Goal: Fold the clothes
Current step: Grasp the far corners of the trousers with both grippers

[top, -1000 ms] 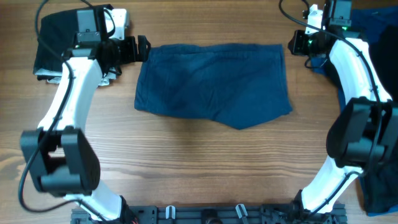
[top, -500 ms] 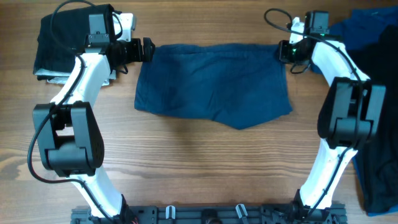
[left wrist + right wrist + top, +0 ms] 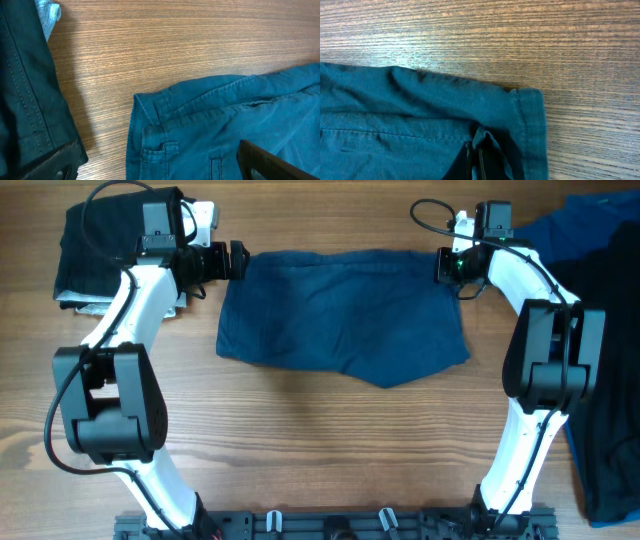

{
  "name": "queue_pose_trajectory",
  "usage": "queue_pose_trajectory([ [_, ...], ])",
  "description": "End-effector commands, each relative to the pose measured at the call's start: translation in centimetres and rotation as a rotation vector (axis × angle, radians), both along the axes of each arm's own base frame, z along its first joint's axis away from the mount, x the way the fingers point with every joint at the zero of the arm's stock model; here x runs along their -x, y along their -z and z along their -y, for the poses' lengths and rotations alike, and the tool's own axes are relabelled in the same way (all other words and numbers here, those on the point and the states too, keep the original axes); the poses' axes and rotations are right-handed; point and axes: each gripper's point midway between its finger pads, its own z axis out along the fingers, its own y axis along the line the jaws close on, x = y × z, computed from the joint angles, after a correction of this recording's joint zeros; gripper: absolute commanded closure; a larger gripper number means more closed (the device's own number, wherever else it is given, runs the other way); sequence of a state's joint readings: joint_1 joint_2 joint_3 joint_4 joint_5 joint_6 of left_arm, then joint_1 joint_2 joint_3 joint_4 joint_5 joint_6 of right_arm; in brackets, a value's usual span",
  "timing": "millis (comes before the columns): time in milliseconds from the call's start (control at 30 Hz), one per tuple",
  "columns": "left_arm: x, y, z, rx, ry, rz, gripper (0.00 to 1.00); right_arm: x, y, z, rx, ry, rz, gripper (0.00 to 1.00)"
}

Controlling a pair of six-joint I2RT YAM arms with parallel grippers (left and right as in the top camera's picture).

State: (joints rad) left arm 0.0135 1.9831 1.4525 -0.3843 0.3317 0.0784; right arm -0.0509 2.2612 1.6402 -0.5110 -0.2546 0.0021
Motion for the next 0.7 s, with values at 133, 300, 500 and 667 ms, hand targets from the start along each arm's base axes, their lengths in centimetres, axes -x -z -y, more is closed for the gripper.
queue_pose_trajectory([
  [133, -0.3, 0.2, 0.3, 0.006, 0.026, 0.002, 0.27, 0.6, 1.5, -0.4, -0.016, -0.009, -0.036, 0.95],
  [300, 0.7, 3.2, 1.7, 0.061, 0.069, -0.089, 0.34, 0.6, 1.5, -0.4, -0.016, -0.008, -0.037, 0.94],
  [500, 0.9, 5.8, 1.7, 0.061, 0.068, -0.134, 0.26, 0.6, 1.5, -0.4, -0.016, -0.008, -0.037, 0.94],
  [667, 0.5, 5.9, 1.9, 0.061, 0.071, -0.121, 0.37, 0.6, 1.5, -0.5, -0.016, -0.009, -0.036, 0.93],
])
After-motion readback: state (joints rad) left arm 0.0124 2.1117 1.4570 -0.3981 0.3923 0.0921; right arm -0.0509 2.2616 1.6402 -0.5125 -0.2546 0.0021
